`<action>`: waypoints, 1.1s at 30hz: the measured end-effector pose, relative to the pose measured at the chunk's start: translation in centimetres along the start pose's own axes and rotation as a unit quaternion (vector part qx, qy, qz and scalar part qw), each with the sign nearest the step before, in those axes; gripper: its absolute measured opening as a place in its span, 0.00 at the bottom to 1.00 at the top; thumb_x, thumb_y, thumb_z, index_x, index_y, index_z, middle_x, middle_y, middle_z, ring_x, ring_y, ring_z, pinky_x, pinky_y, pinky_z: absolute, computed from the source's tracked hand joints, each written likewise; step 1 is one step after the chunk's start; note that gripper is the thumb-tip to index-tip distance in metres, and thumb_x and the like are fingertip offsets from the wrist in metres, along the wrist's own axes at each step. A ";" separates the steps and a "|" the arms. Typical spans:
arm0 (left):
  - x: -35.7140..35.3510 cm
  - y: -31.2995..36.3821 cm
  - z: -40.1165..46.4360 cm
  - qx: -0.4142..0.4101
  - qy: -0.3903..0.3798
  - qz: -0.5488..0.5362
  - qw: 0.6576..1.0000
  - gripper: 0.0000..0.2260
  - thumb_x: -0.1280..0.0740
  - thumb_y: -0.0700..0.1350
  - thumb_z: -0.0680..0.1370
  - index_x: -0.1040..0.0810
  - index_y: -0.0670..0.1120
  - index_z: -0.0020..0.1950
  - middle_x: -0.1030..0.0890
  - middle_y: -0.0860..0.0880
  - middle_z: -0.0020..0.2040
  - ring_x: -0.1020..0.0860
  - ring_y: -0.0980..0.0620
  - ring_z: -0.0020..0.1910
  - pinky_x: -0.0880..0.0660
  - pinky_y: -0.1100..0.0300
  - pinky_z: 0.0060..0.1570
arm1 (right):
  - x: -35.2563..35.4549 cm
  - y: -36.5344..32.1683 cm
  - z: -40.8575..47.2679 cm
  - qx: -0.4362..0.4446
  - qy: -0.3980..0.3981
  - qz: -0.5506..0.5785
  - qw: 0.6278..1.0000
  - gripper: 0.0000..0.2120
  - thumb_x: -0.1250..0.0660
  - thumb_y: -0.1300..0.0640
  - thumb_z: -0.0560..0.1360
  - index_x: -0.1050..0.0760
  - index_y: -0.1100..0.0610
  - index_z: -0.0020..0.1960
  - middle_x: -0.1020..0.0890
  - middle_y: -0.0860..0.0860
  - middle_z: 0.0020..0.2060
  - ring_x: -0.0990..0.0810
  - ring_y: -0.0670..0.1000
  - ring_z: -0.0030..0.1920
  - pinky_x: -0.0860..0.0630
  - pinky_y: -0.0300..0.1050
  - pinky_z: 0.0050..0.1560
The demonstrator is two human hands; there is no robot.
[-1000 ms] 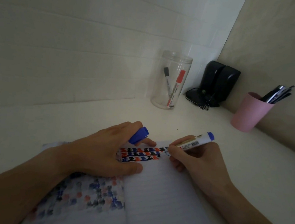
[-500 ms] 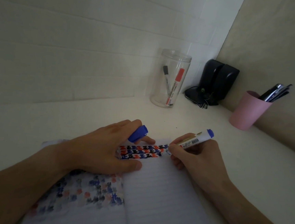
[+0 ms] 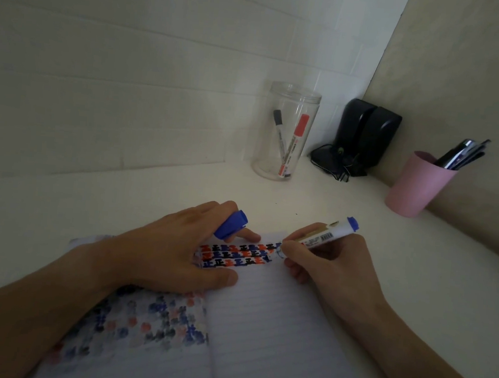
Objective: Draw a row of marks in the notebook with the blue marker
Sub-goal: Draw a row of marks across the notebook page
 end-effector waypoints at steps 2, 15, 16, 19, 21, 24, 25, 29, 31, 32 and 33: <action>0.0 0.1 0.0 -0.002 0.001 -0.001 1.000 0.24 0.29 0.59 0.75 0.32 0.55 0.66 0.25 0.66 0.67 0.25 0.59 0.62 0.27 0.56 0.61 | -0.1 -0.1 0.0 0.006 -0.004 -0.017 1.000 0.02 0.25 0.61 0.71 0.15 0.56 0.40 0.14 0.54 0.31 0.15 0.52 0.31 0.18 0.43 0.35; 0.0 0.1 0.0 -0.006 -0.004 0.006 1.000 0.22 0.29 0.60 0.75 0.34 0.58 0.64 0.25 0.64 0.68 0.25 0.59 0.63 0.27 0.53 0.62 | 0.2 0.3 0.2 -0.015 0.035 -0.058 0.998 0.03 0.26 0.57 0.70 0.17 0.57 0.41 0.15 0.49 0.31 0.16 0.43 0.31 0.21 0.35 0.34; 0.0 0.1 0.0 -0.008 -0.004 0.006 1.000 0.22 0.29 0.60 0.75 0.34 0.57 0.65 0.25 0.64 0.68 0.25 0.58 0.63 0.27 0.53 0.62 | 0.2 0.3 0.2 -0.016 0.036 -0.059 0.997 0.03 0.26 0.57 0.70 0.17 0.57 0.41 0.15 0.48 0.31 0.16 0.43 0.31 0.21 0.35 0.33; 0.0 0.0 0.0 -0.004 -0.005 0.004 1.000 0.23 0.29 0.59 0.75 0.34 0.57 0.66 0.26 0.65 0.68 0.25 0.59 0.63 0.27 0.54 0.62 | 0.1 0.2 0.2 -0.013 0.030 -0.047 0.998 0.02 0.26 0.58 0.71 0.17 0.57 0.40 0.15 0.48 0.30 0.17 0.42 0.30 0.22 0.34 0.33; 0.0 0.1 0.0 -0.005 -0.005 0.003 1.000 0.22 0.29 0.58 0.76 0.33 0.56 0.66 0.26 0.66 0.68 0.26 0.59 0.63 0.26 0.55 0.61 | 0.4 0.1 0.2 -0.003 0.043 0.008 0.999 0.02 0.27 0.60 0.72 0.17 0.58 0.41 0.15 0.52 0.30 0.18 0.43 0.29 0.22 0.35 0.33; 0.1 0.2 -0.1 -0.002 -0.001 0.007 1.000 0.23 0.29 0.58 0.76 0.33 0.57 0.67 0.26 0.65 0.68 0.26 0.59 0.63 0.27 0.56 0.62 | 1.0 -0.1 0.2 0.002 0.069 0.089 0.994 0.02 0.27 0.59 0.73 0.16 0.57 0.43 0.16 0.52 0.29 0.20 0.45 0.29 0.23 0.36 0.31; 0.0 0.2 -0.1 0.002 -0.002 0.008 1.000 0.23 0.29 0.58 0.76 0.33 0.57 0.67 0.26 0.66 0.67 0.26 0.60 0.63 0.27 0.56 0.62 | 1.0 -0.1 0.2 0.003 0.066 0.108 0.992 0.02 0.27 0.59 0.73 0.16 0.57 0.44 0.17 0.51 0.28 0.21 0.45 0.28 0.24 0.36 0.30; -0.1 0.4 -0.1 0.018 -0.005 -0.006 1.000 0.20 0.36 0.62 0.76 0.31 0.55 0.64 0.24 0.65 0.66 0.25 0.59 0.63 0.28 0.56 0.62 | 0.8 -0.4 0.3 0.011 0.028 0.201 0.979 0.03 0.28 0.64 0.73 0.19 0.59 0.46 0.21 0.54 0.29 0.25 0.49 0.29 0.28 0.40 0.28; -0.1 0.4 -0.2 0.047 0.007 -0.050 0.998 0.21 0.42 0.61 0.78 0.27 0.51 0.65 0.23 0.61 0.65 0.26 0.60 0.63 0.33 0.67 0.63 | 0.8 -0.3 0.4 0.001 0.010 0.261 0.965 0.05 0.31 0.66 0.74 0.17 0.59 0.45 0.22 0.55 0.30 0.26 0.51 0.31 0.29 0.43 0.30; 0.0 0.4 -0.2 0.054 0.023 -0.049 0.997 0.20 0.44 0.58 0.81 0.26 0.50 0.67 0.23 0.59 0.65 0.26 0.60 0.62 0.36 0.74 0.61 | 0.9 -0.2 0.5 -0.009 0.006 0.284 0.959 0.07 0.32 0.67 0.75 0.17 0.59 0.45 0.21 0.56 0.30 0.25 0.51 0.31 0.29 0.43 0.30; 0.2 0.4 -0.1 0.053 0.044 -0.042 0.997 0.18 0.47 0.55 0.84 0.25 0.51 0.67 0.23 0.58 0.64 0.26 0.60 0.62 0.38 0.77 0.60 | 0.8 -0.2 0.5 -0.017 0.004 0.300 0.954 0.09 0.35 0.66 0.76 0.17 0.59 0.45 0.21 0.55 0.30 0.25 0.51 0.31 0.29 0.43 0.30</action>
Point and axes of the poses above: each hand's wrist, its own z-axis towards the middle knuckle, its own x-axis out of the back of the hand, y = z × x, the point moved 4 cm from there along z, towards the middle knuckle
